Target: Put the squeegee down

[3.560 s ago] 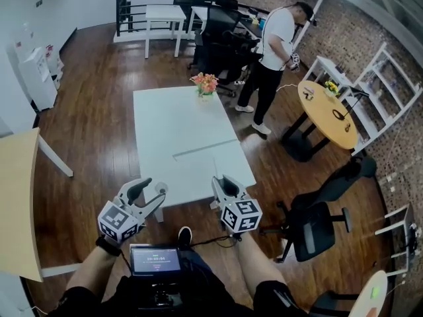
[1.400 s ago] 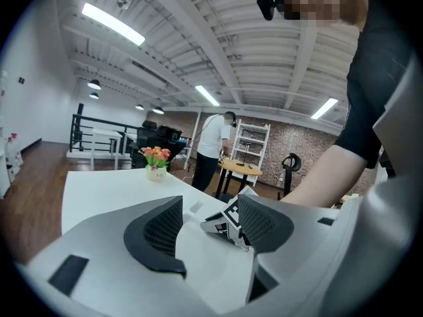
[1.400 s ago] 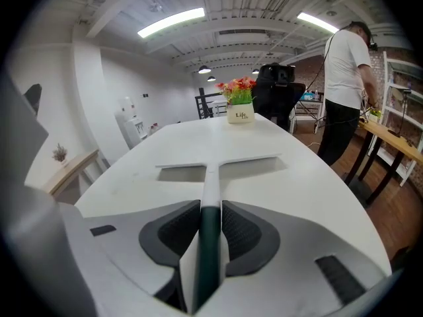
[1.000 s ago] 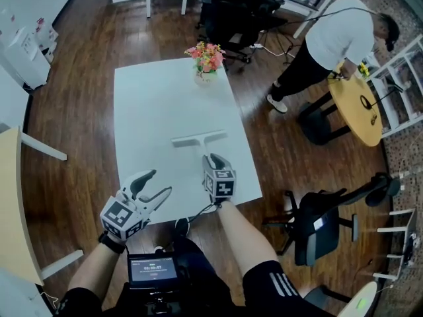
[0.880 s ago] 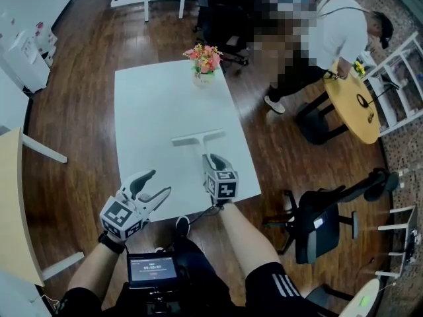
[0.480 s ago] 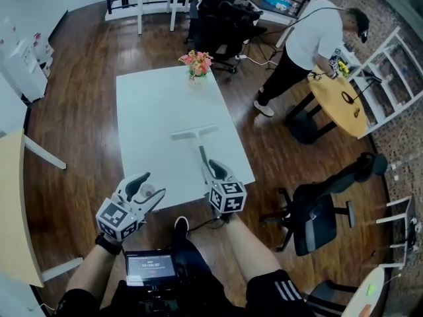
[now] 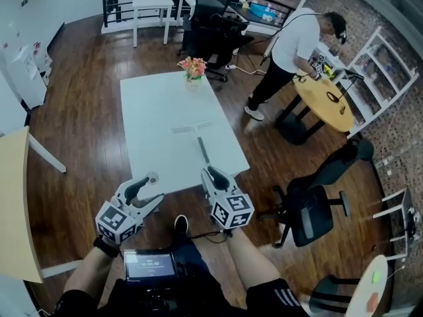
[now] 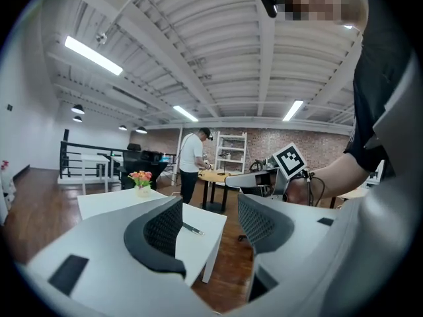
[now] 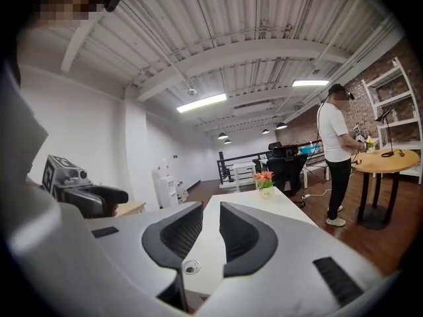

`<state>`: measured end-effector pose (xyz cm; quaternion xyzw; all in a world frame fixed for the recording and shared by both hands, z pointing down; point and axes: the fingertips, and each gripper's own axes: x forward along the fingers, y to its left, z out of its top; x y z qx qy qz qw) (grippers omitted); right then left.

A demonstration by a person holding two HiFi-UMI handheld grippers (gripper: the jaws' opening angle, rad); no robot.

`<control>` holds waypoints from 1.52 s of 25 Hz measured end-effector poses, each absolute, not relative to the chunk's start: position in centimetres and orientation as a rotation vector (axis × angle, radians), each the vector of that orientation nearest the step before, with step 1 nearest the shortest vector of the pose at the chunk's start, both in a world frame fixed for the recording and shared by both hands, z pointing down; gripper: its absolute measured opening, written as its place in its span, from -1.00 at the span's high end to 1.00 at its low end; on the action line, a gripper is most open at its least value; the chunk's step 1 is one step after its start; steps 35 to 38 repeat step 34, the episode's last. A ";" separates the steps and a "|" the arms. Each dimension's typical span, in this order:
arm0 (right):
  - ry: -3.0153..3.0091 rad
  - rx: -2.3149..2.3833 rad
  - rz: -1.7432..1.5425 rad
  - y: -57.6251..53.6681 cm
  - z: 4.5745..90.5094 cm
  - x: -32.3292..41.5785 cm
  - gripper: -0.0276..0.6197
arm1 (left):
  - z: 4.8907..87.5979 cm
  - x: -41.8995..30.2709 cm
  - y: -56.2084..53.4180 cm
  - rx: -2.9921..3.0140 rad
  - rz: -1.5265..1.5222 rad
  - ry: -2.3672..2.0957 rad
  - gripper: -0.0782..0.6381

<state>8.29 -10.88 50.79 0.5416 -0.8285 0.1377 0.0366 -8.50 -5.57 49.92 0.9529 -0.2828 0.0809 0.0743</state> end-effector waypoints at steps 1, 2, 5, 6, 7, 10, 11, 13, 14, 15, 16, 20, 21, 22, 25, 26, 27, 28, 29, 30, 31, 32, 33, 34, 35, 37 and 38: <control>-2.549 1.667 0.409 -9.9 50.2 8.0 0.60 | 49.9 -8.7 -4.8 2.862 0.233 -0.845 0.04; -2.555 1.670 0.399 -8.9 49.7 7.8 0.61 | 50.1 -8.8 -4.1 2.864 0.221 -0.842 0.04; -2.567 1.670 0.382 -6.4 48.6 7.5 0.62 | 50.6 -8.9 -2.3 2.853 0.193 -0.833 0.04; -2.573 1.672 0.378 -5.7 48.4 7.5 0.62 | 50.7 -8.8 -1.8 2.852 0.188 -0.828 0.04; -2.580 1.674 0.376 -5.0 48.1 7.5 0.62 | 50.6 -8.7 -1.4 2.853 0.187 -0.822 0.04; -2.592 1.676 0.357 -3.2 46.8 7.6 0.64 | 50.0 -8.6 -0.3 2.854 0.200 -0.808 0.04; -2.595 1.674 0.348 -2.7 46.4 7.6 0.64 | 49.7 -8.5 -0.1 2.852 0.198 -0.806 0.04; -2.604 1.671 0.338 -1.9 45.9 7.7 0.64 | 48.8 -8.3 0.3 2.843 0.176 -0.810 0.04; -2.610 1.669 0.335 -1.6 45.7 7.7 0.64 | 48.4 -8.2 0.3 2.838 0.162 -0.815 0.04; -2.615 1.664 0.331 -1.4 45.5 7.7 0.64 | 48.2 -8.2 0.2 2.839 0.155 -0.823 0.04; -2.621 1.656 0.327 -1.2 45.5 7.7 0.64 | 48.2 -8.2 0.2 2.844 0.154 -0.830 0.04; -2.640 1.611 0.302 -0.6 45.1 8.1 0.64 | 47.1 -7.6 0.4 2.836 0.137 -0.857 0.04; -2.643 1.601 0.292 -0.4 45.1 8.3 0.64 | 47.1 -7.5 0.5 2.839 0.143 -0.863 0.04; -2.645 1.592 0.288 -0.2 45.2 8.5 0.64 | 47.0 -7.3 0.6 2.835 0.147 -0.869 0.04; -2.646 1.554 0.282 0.3 45.6 8.9 0.64 | 46.4 -6.8 1.1 2.812 0.131 -0.892 0.04; -2.648 1.538 0.277 0.4 45.6 8.8 0.64 | 46.2 -6.8 1.2 2.810 0.134 -0.898 0.04; -2.653 1.524 0.275 0.5 45.6 8.7 0.64 | 46.2 -6.8 1.4 2.808 0.140 -0.903 0.04; -2.660 1.512 0.276 0.6 45.7 8.5 0.64 | 46.2 -6.8 1.5 2.806 0.148 -0.908 0.04; -2.665 1.503 0.275 0.7 45.7 8.5 0.64 | 46.2 -6.8 1.6 2.804 0.153 -0.913 0.04; -2.668 1.495 0.273 0.8 45.8 8.4 0.64 | 46.2 -6.6 1.7 2.804 0.155 -0.916 0.04; -2.670 1.486 0.267 0.8 45.8 8.5 0.64 | 46.2 -6.4 1.8 2.804 0.155 -0.917 0.04; -2.672 1.477 0.260 0.8 45.8 8.5 0.64 | 46.2 -6.2 1.9 2.805 0.154 -0.917 0.04; -2.673 1.466 0.252 0.8 45.9 8.4 0.64 | 46.2 -6.0 1.9 2.806 0.153 -0.917 0.04; -2.675 1.456 0.243 0.9 45.9 8.4 0.64 | 46.1 -5.7 2.0 2.806 0.153 -0.916 0.04; -2.675 1.456 0.243 0.9 45.9 8.4 0.64 | 46.1 -5.7 2.0 2.806 0.153 -0.916 0.04; -2.675 1.456 0.243 0.9 45.9 8.4 0.64 | 46.1 -5.7 2.0 2.806 0.153 -0.916 0.04; -2.675 1.456 0.243 0.9 45.9 8.4 0.64 | 46.1 -5.7 2.0 2.806 0.153 -0.916 0.04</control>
